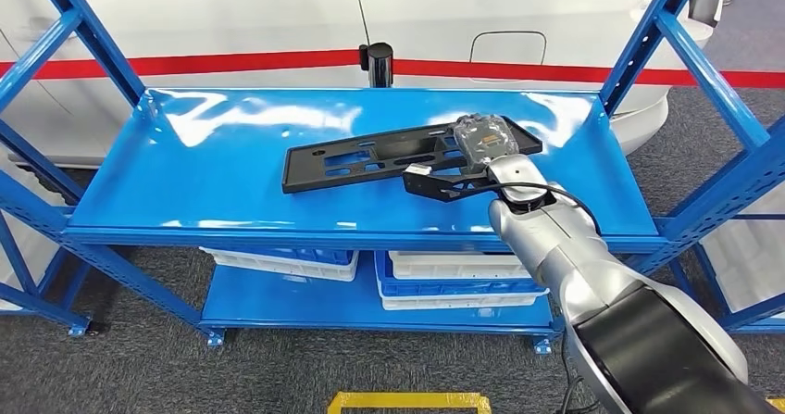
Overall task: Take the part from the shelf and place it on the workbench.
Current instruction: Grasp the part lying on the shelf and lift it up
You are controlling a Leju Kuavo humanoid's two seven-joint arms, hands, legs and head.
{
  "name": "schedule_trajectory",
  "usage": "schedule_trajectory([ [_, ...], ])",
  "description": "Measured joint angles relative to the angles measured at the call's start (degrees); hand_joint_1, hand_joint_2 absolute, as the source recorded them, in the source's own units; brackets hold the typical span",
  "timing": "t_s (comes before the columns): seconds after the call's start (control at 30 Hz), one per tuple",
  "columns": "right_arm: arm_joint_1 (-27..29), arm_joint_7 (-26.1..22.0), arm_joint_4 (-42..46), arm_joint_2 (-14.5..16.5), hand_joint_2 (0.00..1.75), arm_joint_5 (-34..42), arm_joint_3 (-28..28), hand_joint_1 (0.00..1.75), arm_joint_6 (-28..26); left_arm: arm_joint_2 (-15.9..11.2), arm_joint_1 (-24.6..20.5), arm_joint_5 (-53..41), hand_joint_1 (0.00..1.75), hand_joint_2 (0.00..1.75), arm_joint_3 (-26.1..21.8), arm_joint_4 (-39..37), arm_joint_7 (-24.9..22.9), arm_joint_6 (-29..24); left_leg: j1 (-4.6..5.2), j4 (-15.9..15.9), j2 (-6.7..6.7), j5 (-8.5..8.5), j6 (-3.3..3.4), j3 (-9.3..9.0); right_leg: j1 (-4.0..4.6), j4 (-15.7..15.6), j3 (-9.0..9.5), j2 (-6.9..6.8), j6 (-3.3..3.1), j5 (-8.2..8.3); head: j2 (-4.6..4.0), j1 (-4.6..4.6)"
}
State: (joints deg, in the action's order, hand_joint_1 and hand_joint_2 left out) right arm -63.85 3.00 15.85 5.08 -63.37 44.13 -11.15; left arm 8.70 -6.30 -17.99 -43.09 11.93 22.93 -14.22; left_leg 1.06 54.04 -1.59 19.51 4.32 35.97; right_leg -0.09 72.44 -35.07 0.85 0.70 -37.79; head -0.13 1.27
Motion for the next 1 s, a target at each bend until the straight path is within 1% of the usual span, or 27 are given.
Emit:
schedule_trajectory([
  [0.03,0.1,0.0,0.0,-0.1,1.75,0.0,0.0,1.56,0.0,0.0,0.0,0.0,0.0,0.0,0.0,0.0,0.0,0.0,-0.16,0.1,-0.01,0.49,-0.24,-0.51,-0.35,-1.6,-0.51,-0.08,0.68,0.6,0.0,-0.01],
  [0.07,0.1,0.0,0.0,-0.2,1.75,0.0,0.0,1.64,0.0,0.1,0.0,0.0,0.0,0.0,0.0,0.0,0.0,0.0,-0.35,0.2,-0.03,0.97,-0.53,-0.99,-0.71,-4.7,-0.34,-0.14,1.79,2.72,0.0,-0.02],
  [0.1,0.1,0.0,0.0,-0.3,1.75,0.0,0.0,1.71,0.0,0.1,0.0,0.0,0.0,0.0,0.0,0.0,0.0,0.1,-0.51,0.4,-0.07,1.45,-0.89,-1.37,-1.09,-8.8,0.29,-0.21,3.04,5.85,0.0,-0.04],
  [0.13,0.1,0.0,0.0,-0.4,1.75,0.0,0.0,1.75,0.1,0.1,0.0,0.0,0.0,0.0,0.0,0.0,0.0,0.2,-0.59,0.7,-0.12,1.91,-1.29,-1.68,-1.26,-12.3,0.91,-0.39,3.79,8.69,0.0,-0.07],
  [0.17,0.0,-0.1,0.0,-0.4,1.75,0.0,0.0,1.75,0.2,0.1,0.0,0.1,0.0,0.0,0.0,0.0,0.1,0.3,-0.61,1.0,-0.17,2.33,-1.7,-1.75,-1.3,-14.8,1.39,-0.59,3.66,10.58,0.0,-0.1],
  [0.2,-0.1,-0.3,0.0,-0.4,1.75,0.0,0.0,1.75,0.4,0.1,0.0,0.3,0.0,0.0,-0.1,0.0,0.3,0.4,-0.57,1.2,-0.2,2.69,-2.11,-1.74,-1.27,-16.0,1.7,-0.73,2.92,11.7,0.0,-0.1],
  [0.23,-0.2,-0.6,0.1,-0.3,1.75,0.1,-0.1,1.75,0.5,0.1,0.0,0.4,0.0,0.0,-0.1,0.0,0.8,0.6,-0.56,1.6,-0.22,2.91,-2.46,-1.77,-1.15,-16.1,1.74,-0.86,1.75,11.95,0.0,-0.08],
  [0.27,-0.4,-1.0,0.2,-0.2,1.75,0.2,-0.2,1.75,0.5,0.1,0.0,0.6,0.0,0.0,-0.1,0.0,1.5,0.7,-0.62,1.8,-0.22,3.06,-2.74,-1.73,-1.21,-16.1,2.09,-0.84,0.74,12.17,0.0,-0.04],
  [0.3,-0.6,-1.5,0.3,-0.1,1.75,0.2,-0.4,1.75,0.5,0.0,0.0,0.8,0.0,0.0,-0.2,0.0,2.5,0.8,-0.72,2.2,-0.08,3.34,-3.02,-1.6,-1.33,-16.1,2.46,-0.8,0.18,12.49,0.0,-0.03],
  [0.33,-0.9,-2.0,0.4,-0.1,1.75,0.3,-0.6,1.75,0.4,0.0,-0.1,0.9,0.0,0.0,-0.2,0.0,3.7,0.6,-0.83,3.3,0.16,3.93,-3.31,-1.16,-1.43,-16.2,2.76,-0.8,-0.21,12.51,0.0,0.01],
  [0.37,-1.2,-2.6,0.5,0.0,1.75,0.2,-0.8,1.75,0.2,0.0,-0.1,0.9,0.0,0.0,-0.3,0.0,5.0,0.0,-0.97,5.4,0.49,5.07,-3.64,-0.05,-1.48,-16.2,3.13,-0.8,-0.43,12.49,0.0,0.05],
  [0.4,-1.4,-3.3,0.6,0.1,1.75,0.2,-0.9,1.75,-0.1,0.1,-0.1,0.9,0.0,0.0,-0.3,0.0,6.4,-0.8,-1.1,8.4,0.86,6.48,-3.96,1.52,-1.44,-16.2,3.28,-0.8,-0.58,12.4,0.0,0.09],
  [0.43,-1.5,-4.1,0.7,0.2,1.75,0.1,-1.1,1.75,-0.4,0.1,-0.2,0.8,0.0,0.0,-0.3,0.0,7.9,-1.9,-1.23,12.4,1.13,8.11,-4.24,3.73,-1.36,-16.2,3.35,-0.8,-0.75,12.28,0.0,0.17],
  [0.47,-1.4,-5.0,0.8,0.3,1.75,0.1,-1.2,1.75,-0.8,0.1,-0.2,0.6,0.0,0.0,-0.3,0.0,9.4,-3.2,-1.35,16.1,1.29,9.36,-4.42,5.98,-1.26,-16.1,3.39,-0.79,-0.9,12.17,0.0,0.17],
  [0.5,-1.4,-6.1,0.9,0.4,1.75,0.3,-1.4,1.75,-1.2,0.2,-0.2,0.5,0.0,0.0,-0.3,0.0,10.7,-4.7,-1.42,18.3,1.38,9.82,-4.48,7.6,-1.18,-16.1,3.45,-0.76,-1.05,12.05,0.0,0.17],
  [0.53,-1.3,-7.4,1.2,0.6,1.75,0.7,-1.6,1.75,-1.6,0.2,-0.2,0.3,0.0,0.44,-0.3,0.0,11.9,-6.4,-1.46,18.8,1.43,9.32,-4.44,8.43,-1.1,-16.1,3.59,-0.71,-1.17,11.89,0.0,0.18],
  [0.57,-1.3,-8.8,1.5,0.8,1.75,1.2,-1.8,1.75,-1.8,0.3,-0.2,0.2,0.0,0.87,-0.3,0.0,12.6,-7.6,-1.48,16.8,1.43,7.7,-4.28,7.92,-1.05,-16.1,3.79,-0.63,-1.25,11.72,0.0,0.17],
  [0.63,-1.5,-11.6,2.4,1.5,1.75,2.5,-2.5,1.75,-2.1,0.3,-0.2,0.0,0.0,1.75,-0.3,0.0,13.1,-8.0,-1.41,8.9,1.45,3.25,-3.71,4.68,-0.95,-16.1,4.35,-0.43,-1.17,11.29,0.0,0.16],
  [0.67,-1.6,-13.0,2.9,1.8,1.75,3.1,-2.9,1.75,-2.2,0.3,-0.2,0.0,0.0,1.75,-0.3,0.0,13.2,-7.6,-1.29,5.5,1.5,2.14,-3.41,3.18,-0.84,-16.1,4.47,-0.33,-1.06,11.09,0.0,0.16],
  [0.7,-1.7,-14.3,3.5,2.1,1.75,3.7,-3.2,1.75,-2.4,0.3,-0.3,0.0,0.0,1.75,-0.3,0.0,13.3,-7.2,-1.16,3.3,1.53,1.64,-3.15,2.06,-0.73,-16.1,4.46,-0.26,-0.88,10.9,0.0,0.16],
  [0.73,-1.9,-15.8,4.3,2.4,1.75,4.4,-3.6,1.75,-2.8,0.3,-0.3,0.0,0.0,1.75,-0.3,0.0,13.5,-7.0,-1.01,2.5,1.52,1.81,-2.93,1.57,-0.61,-16.2,4.39,-0.22,-0.62,10.7,0.0,0.14],
  [0.77,-2.0,-17.2,5.1,2.6,1.75,5.1,-3.9,1.75,-3.2,0.4,-0.3,0.0,0.0,1.75,-0.3,0.0,13.6,-7.0,-0.92,2.4,1.51,2.04,-2.78,1.41,-0.52,-16.2,4.29,-0.19,-0.36,10.54,0.0,0.14],
  [0.8,-2.1,-18.5,6.2,2.7,1.75,5.9,-4.4,1.75,-3.6,0.5,-0.2,0.1,0.0,1.75,-0.3,0.0,13.8,-7.0,-1.01,2.3,1.46,1.82,-2.6,1.15,-0.33,-16.2,4.15,-0.23,-0.04,10.29,0.0,0.12],
  [0.83,-2.1,-20.1,7.5,2.8,1.75,7.0,-4.9,1.75,-4.2,0.5,-0.2,0.1,0.0,1.75,-0.3,0.0,14.1,-7.2,-0.97,2.2,1.36,1.68,-2.57,1.01,-0.2,-16.1,4.24,-0.32,0.11,10.23,0.0,0.04],
  [0.9,-2.0,-22.5,11.0,2.5,1.75,9.2,-5.7,1.75,-5.1,0.6,-0.3,0.1,0.0,1.75,-0.3,0.0,14.4,-7.5,-0.71,2.1,1.13,1.59,-2.7,0.75,0.06,-16.2,4.55,-0.55,-0.01,10.03,0.0,-0.02],
  [0.93,-1.9,-23.3,13.1,2.2,1.75,10.4,-6.1,1.75,-5.4,0.7,-0.3,0.2,0.0,1.75,-0.3,0.0,14.6,-7.7,-0.41,2.2,0.98,1.64,-2.84,0.78,-0.01,-16.3,4.84,-0.65,-0.18,10.05,0.0,-0.05],
  [1.0,-1.3,-23.8,17.4,1.3,1.75,12.1,-6.6,1.75,-5.6,0.7,-0.3,0.3,0.0,1.75,-0.3,0.0,14.7,-8.2,-0.13,2.3,0.8,1.78,-2.71,0.82,-0.13,-16.6,5.03,-0.77,-0.24,9.91,0.0,-0.02],
])
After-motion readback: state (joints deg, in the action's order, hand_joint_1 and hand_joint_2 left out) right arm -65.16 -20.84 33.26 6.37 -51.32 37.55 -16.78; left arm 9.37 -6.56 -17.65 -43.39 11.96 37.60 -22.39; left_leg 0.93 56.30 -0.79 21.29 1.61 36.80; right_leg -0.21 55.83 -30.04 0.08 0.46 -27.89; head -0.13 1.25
